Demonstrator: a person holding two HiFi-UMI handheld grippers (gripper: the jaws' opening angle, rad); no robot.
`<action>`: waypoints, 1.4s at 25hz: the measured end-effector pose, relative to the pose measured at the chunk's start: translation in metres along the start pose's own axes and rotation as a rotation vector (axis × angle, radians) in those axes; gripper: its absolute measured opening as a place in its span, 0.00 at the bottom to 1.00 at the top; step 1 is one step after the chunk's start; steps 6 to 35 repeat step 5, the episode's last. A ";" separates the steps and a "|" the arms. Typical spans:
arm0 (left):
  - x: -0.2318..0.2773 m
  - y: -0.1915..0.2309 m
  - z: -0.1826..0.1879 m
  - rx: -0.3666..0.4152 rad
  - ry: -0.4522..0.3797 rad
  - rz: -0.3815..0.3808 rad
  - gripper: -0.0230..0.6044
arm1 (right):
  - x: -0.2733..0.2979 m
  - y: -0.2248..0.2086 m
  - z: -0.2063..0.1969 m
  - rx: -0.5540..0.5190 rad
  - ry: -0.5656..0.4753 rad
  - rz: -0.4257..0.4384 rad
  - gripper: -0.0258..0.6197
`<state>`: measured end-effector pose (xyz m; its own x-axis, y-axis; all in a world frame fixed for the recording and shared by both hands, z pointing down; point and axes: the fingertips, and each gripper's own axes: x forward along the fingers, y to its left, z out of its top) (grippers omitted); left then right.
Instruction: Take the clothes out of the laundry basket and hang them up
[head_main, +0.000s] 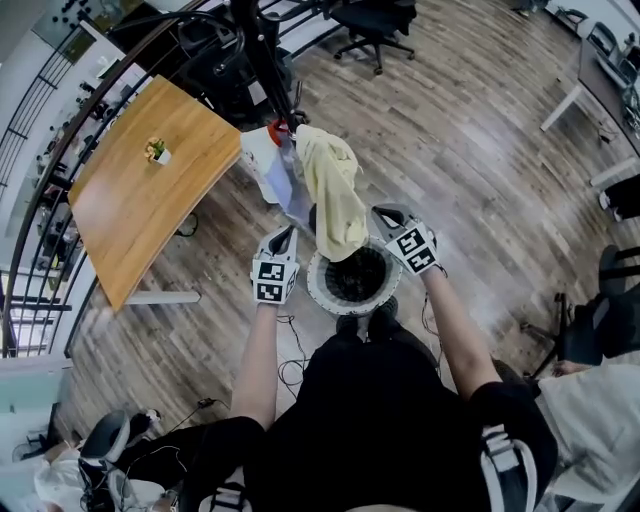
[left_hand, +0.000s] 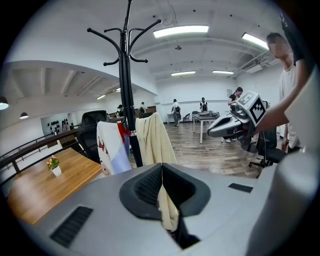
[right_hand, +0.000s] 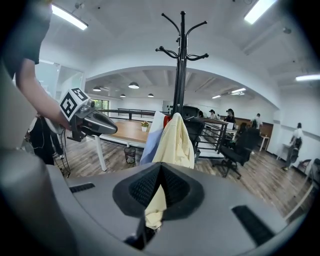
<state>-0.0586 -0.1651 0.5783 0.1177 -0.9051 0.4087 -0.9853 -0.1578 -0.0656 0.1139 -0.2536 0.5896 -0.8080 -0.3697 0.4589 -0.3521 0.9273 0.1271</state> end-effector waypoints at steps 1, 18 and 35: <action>-0.001 0.001 0.001 0.003 -0.003 -0.003 0.07 | 0.000 0.002 0.001 0.003 0.001 -0.001 0.05; -0.005 0.005 0.006 0.001 -0.018 -0.013 0.07 | 0.000 0.010 0.003 0.012 0.004 -0.011 0.05; -0.005 0.005 0.006 0.001 -0.018 -0.013 0.07 | 0.000 0.010 0.003 0.012 0.004 -0.011 0.05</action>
